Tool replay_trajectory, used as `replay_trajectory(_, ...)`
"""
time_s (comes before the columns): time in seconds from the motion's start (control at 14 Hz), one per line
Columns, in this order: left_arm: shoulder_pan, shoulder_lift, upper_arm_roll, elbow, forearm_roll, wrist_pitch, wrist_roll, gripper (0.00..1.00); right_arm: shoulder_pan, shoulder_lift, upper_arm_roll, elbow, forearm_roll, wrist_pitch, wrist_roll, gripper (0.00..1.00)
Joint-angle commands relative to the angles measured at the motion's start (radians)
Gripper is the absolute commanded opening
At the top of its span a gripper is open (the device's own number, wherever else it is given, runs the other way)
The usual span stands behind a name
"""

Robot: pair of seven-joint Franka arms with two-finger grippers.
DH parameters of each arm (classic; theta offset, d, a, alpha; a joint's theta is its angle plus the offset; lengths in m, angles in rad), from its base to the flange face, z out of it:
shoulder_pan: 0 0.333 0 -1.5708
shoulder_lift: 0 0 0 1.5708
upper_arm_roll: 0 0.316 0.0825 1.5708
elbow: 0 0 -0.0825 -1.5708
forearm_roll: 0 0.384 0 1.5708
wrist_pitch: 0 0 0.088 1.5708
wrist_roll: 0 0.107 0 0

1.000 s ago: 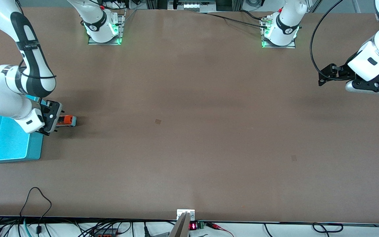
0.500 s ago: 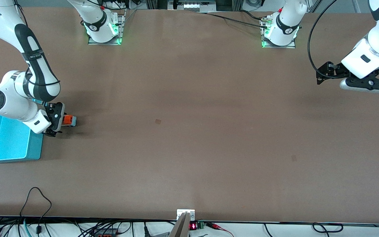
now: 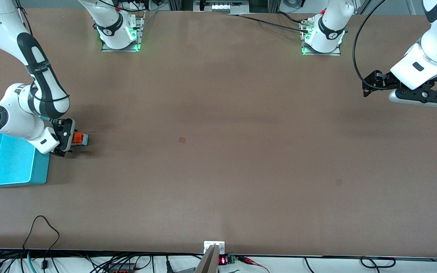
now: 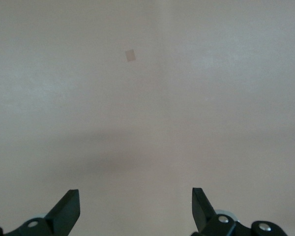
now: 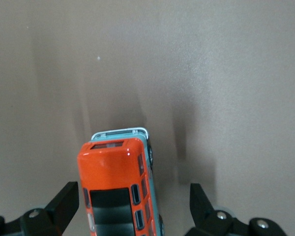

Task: Wind up bus and store in blue box
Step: 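Lower the right gripper onto the bus and grasp it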

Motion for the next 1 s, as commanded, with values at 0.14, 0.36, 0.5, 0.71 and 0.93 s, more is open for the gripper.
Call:
replay_trajectory(0.14, -0.004, 0.001, -0.003, 0.02, 0.022, -0.019, -0.01, 1.0, -0.032, 0.014, 0.023, -0.008, -0.011, 0.043, -0.029, 0.83)
replay_trajectory(0.36, -0.002, 0.001, -0.003, 0.027, 0.021, -0.021, -0.006, 1.0, -0.032, 0.017, 0.023, -0.01, -0.011, 0.039, -0.07, 0.07)
replay_trajectory(0.5, -0.004, 0.001, -0.004, 0.027, 0.021, -0.022, -0.012, 1.0, -0.032, 0.016, 0.021, -0.013, -0.009, 0.036, -0.067, 0.0)
replay_trajectory(0.71, -0.004, 0.001, -0.004, 0.027, 0.021, -0.022, -0.013, 1.0, -0.029, 0.014, 0.023, -0.011, 0.0, 0.034, -0.052, 0.0)
replay_trajectory(0.93, -0.004, 0.002, -0.006, 0.03, 0.022, -0.018, -0.01, 1.0, 0.014, -0.05, 0.045, 0.004, -0.006, 0.025, 0.133, 0.0)
